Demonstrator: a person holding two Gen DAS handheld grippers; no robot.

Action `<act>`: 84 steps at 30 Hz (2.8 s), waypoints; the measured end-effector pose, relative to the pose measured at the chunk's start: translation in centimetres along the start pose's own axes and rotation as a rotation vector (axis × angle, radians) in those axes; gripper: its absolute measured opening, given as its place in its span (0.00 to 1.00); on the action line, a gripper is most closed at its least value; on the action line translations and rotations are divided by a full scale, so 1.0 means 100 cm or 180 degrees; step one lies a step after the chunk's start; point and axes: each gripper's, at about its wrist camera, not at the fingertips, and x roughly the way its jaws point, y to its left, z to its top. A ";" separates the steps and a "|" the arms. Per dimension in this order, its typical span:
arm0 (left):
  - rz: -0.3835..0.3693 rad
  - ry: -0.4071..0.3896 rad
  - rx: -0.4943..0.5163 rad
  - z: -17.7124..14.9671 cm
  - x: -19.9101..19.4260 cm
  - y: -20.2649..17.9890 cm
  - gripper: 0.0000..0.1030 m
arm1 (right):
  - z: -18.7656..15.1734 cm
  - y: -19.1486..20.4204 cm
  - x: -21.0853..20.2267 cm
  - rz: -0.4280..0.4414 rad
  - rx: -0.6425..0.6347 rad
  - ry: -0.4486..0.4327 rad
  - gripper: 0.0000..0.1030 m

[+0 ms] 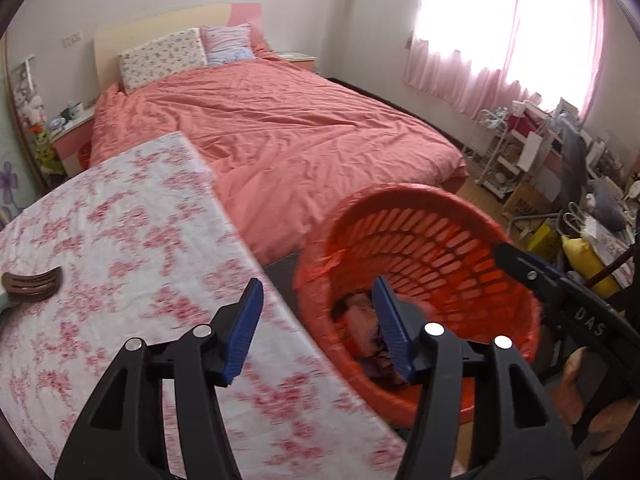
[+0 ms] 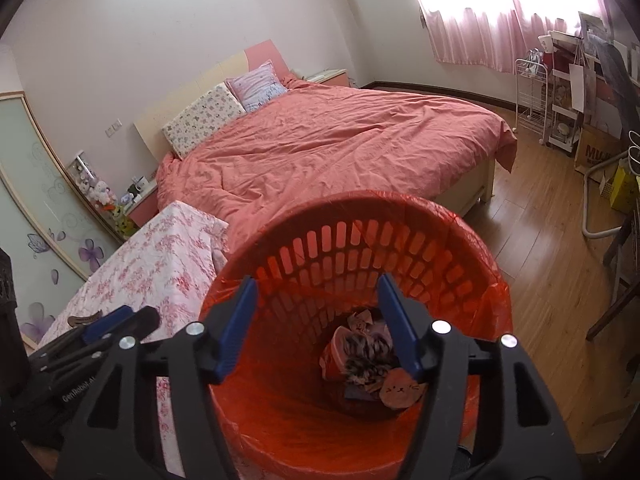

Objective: Collect trash
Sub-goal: 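Grasp the grey-green sock with the left tool while the right tool grasps the brown hair clip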

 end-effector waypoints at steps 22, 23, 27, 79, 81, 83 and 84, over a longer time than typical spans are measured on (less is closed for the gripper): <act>0.1717 -0.0075 -0.0825 -0.055 -0.068 0.252 0.67 | -0.045 0.125 0.022 0.0261 -0.0613 0.0358 0.63; 0.1771 -0.0064 -0.0895 -0.057 -0.068 0.267 0.67 | -0.048 0.133 0.025 0.0284 -0.0647 0.0380 0.63; 0.1710 0.0010 -0.1024 -0.058 -0.057 0.296 0.67 | -0.057 0.158 0.034 0.0354 -0.0760 0.0471 0.63; 0.1575 0.0022 -0.1595 -0.135 -0.123 0.345 0.12 | -0.086 0.384 0.122 0.0945 -0.1461 0.0962 0.40; 0.1576 0.0026 -0.1590 -0.134 -0.122 0.345 0.12 | -0.087 0.394 0.128 0.0907 -0.1495 0.0896 0.46; 0.1582 0.0024 -0.1588 -0.133 -0.122 0.346 0.12 | -0.089 0.405 0.137 0.0807 -0.1581 0.0847 0.46; 0.1584 0.0024 -0.1589 -0.133 -0.122 0.346 0.12 | -0.090 0.409 0.142 0.0769 -0.1609 0.0838 0.46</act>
